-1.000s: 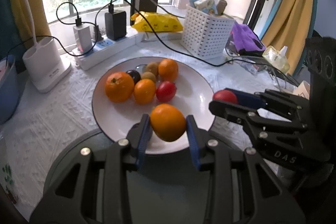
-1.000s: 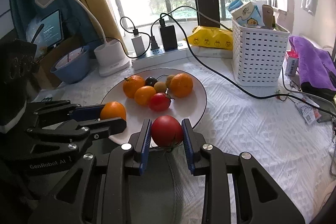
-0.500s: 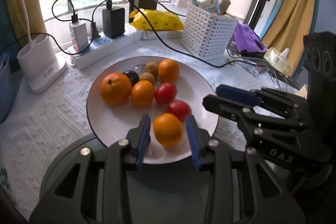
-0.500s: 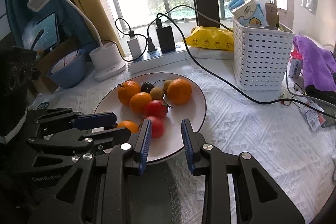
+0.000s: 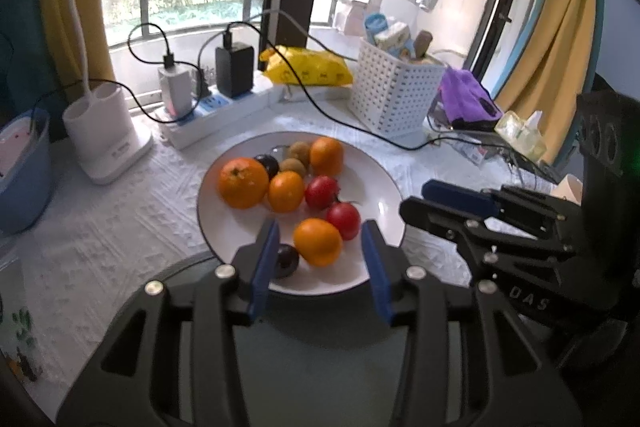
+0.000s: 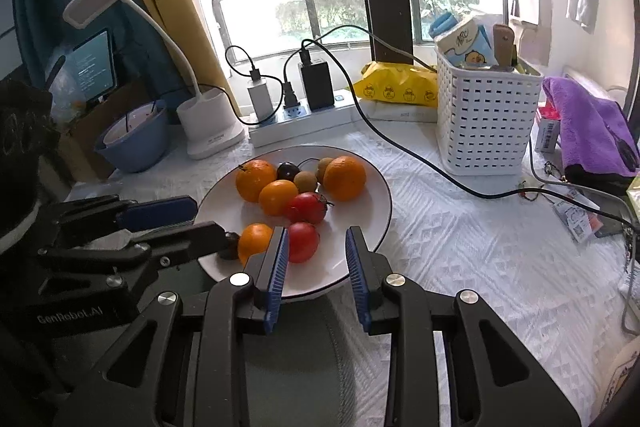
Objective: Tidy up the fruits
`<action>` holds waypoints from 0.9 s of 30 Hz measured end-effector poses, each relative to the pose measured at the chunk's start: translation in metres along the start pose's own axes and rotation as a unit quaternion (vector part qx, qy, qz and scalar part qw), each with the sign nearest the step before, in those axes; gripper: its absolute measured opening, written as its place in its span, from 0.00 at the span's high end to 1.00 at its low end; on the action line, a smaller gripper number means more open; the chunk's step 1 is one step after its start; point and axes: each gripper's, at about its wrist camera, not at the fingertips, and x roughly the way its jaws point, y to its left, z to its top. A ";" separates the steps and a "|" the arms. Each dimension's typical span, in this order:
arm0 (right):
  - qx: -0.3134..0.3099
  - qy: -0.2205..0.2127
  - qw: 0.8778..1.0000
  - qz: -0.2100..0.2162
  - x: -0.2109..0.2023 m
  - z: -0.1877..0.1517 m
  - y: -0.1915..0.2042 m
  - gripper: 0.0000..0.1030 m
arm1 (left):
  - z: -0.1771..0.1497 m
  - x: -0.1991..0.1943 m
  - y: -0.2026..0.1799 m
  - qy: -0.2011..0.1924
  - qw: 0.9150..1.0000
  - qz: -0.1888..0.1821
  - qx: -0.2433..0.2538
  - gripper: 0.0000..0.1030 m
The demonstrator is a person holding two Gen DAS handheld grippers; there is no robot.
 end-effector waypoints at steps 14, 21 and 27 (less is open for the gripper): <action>-0.011 -0.012 1.000 -0.009 -0.034 -0.009 0.026 0.70 | -0.012 -0.049 0.001 -0.039 0.999 0.005 -0.002 0.56; -0.019 -0.018 1.000 -0.011 -0.051 -0.015 0.041 0.70 | -0.022 -0.073 0.004 -0.053 0.999 0.006 -0.009 0.56; -0.025 -0.028 0.999 -0.015 -0.068 -0.022 0.054 0.70 | -0.034 -0.096 0.005 -0.066 0.998 0.010 -0.008 0.56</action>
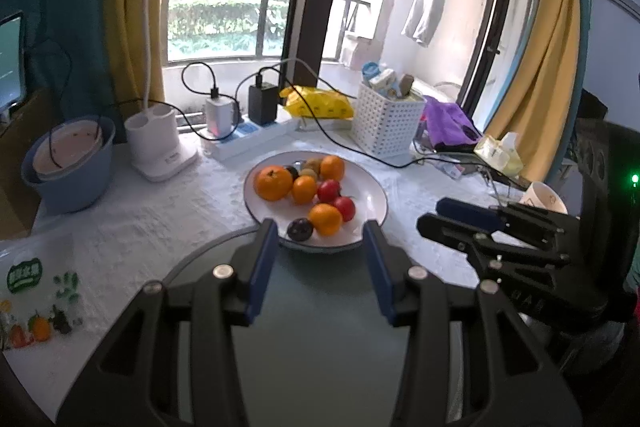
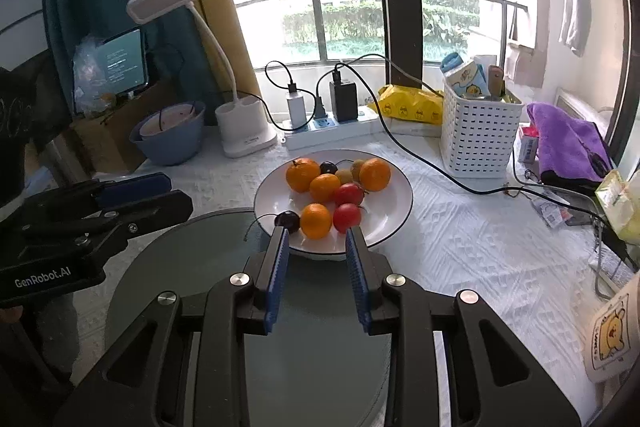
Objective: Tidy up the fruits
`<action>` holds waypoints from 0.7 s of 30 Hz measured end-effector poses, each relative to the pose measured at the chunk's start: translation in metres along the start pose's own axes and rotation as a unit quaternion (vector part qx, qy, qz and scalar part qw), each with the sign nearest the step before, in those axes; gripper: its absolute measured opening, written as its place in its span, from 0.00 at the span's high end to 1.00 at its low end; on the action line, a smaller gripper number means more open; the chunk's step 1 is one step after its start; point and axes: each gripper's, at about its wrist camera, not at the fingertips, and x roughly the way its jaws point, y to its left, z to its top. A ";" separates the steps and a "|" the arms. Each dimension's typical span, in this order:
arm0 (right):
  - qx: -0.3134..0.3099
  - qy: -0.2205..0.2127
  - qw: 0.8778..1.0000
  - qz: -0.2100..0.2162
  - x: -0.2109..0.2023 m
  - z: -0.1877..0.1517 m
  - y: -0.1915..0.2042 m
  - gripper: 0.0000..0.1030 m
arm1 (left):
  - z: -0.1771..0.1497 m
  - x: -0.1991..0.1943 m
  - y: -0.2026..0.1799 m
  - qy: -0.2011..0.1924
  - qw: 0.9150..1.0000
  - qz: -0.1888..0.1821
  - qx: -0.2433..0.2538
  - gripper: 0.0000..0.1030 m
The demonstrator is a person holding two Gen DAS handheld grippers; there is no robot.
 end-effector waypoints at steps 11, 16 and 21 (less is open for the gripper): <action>-0.014 -0.020 1.000 -0.009 -0.038 -0.008 0.023 0.70 | -0.010 -0.053 -0.006 -0.039 0.999 0.001 0.008 0.56; -0.026 -0.039 0.999 -0.013 -0.059 -0.007 0.037 0.70 | -0.012 -0.075 -0.011 -0.059 0.998 0.008 0.015 0.56; -0.040 -0.059 0.997 -0.017 -0.079 -0.004 0.051 0.70 | -0.015 -0.098 -0.013 -0.078 0.997 0.012 0.013 0.56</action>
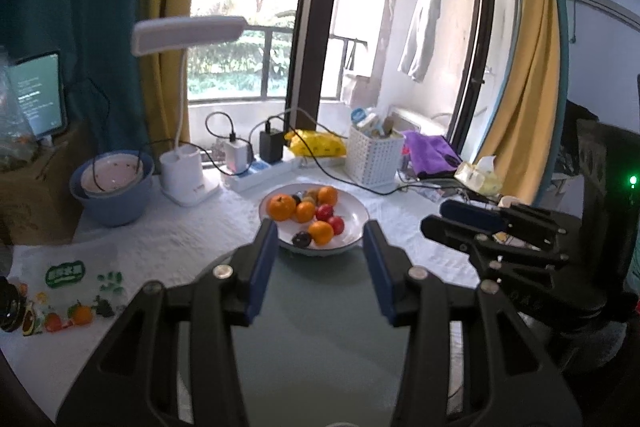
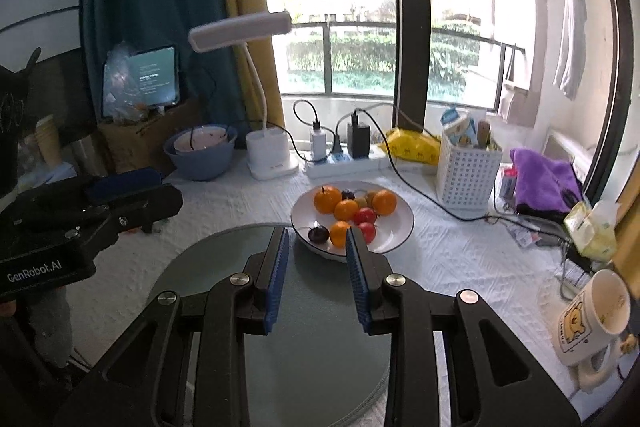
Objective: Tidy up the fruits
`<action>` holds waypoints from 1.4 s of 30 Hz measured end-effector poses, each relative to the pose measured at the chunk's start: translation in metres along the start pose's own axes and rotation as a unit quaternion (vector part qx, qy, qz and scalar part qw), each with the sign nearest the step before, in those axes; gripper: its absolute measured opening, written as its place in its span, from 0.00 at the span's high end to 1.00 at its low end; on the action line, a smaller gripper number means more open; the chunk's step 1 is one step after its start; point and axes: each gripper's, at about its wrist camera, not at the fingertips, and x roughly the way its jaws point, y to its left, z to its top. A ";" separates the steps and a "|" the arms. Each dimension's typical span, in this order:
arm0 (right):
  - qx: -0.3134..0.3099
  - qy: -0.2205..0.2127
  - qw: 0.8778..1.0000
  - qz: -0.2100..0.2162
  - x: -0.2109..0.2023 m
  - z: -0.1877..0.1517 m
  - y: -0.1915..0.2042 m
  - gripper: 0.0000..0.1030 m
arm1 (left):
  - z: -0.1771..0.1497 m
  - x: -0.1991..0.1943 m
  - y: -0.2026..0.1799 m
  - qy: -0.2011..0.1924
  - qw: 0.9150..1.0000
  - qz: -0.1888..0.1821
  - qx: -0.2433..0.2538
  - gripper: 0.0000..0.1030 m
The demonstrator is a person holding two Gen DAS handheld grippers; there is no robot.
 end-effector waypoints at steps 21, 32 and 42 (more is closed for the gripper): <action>-0.025 -0.060 0.998 -0.019 -0.071 0.002 0.040 0.65 | -0.016 -0.081 0.001 -0.072 0.997 0.007 0.001 0.24; -0.012 -0.074 0.997 -0.031 -0.096 -0.008 0.044 0.48 | -0.027 -0.108 0.010 -0.094 0.995 0.038 -0.002 0.07; 0.019 -0.053 0.997 -0.050 -0.092 -0.022 0.028 0.48 | -0.030 -0.100 0.013 -0.074 0.993 0.087 -0.009 0.07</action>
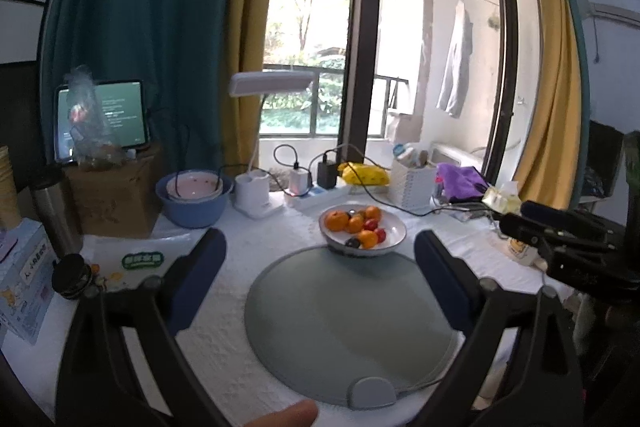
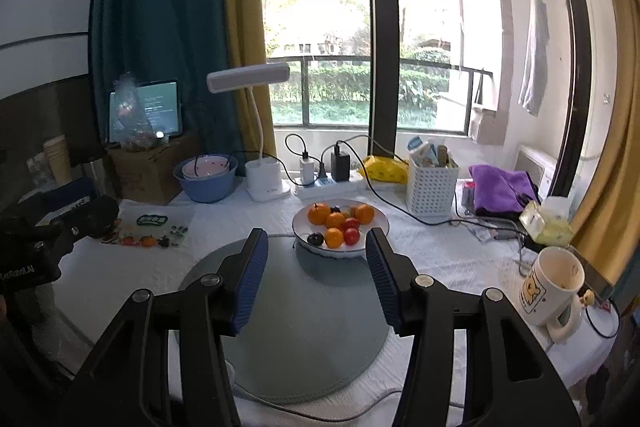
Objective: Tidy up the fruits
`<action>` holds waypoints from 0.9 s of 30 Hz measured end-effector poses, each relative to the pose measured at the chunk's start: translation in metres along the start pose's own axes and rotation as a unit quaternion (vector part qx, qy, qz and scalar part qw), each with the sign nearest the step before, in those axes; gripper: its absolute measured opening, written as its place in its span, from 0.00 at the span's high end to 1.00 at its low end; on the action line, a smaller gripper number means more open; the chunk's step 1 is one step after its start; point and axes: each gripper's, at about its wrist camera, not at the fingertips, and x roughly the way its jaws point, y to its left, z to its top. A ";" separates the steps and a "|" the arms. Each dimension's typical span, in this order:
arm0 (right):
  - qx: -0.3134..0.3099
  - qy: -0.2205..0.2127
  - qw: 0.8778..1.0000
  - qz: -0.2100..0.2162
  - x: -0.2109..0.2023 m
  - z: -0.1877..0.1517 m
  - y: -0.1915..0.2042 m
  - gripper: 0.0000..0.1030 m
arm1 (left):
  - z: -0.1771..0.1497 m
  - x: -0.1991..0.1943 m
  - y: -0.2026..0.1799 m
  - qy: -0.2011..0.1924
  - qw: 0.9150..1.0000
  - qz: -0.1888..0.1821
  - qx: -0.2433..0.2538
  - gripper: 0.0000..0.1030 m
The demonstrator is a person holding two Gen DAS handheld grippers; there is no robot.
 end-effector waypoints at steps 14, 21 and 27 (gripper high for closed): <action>0.001 0.002 1.000 0.001 0.003 -0.001 -0.002 0.48 | 0.001 -0.002 -0.006 -0.004 1.000 -0.004 0.008 0.07; 0.001 0.002 1.000 0.001 0.003 -0.001 -0.002 0.48 | 0.000 -0.001 -0.008 0.003 1.000 -0.008 0.013 0.07; 0.001 0.002 1.000 0.000 0.003 -0.001 -0.002 0.48 | 0.001 -0.003 -0.012 0.005 1.000 -0.010 0.015 0.07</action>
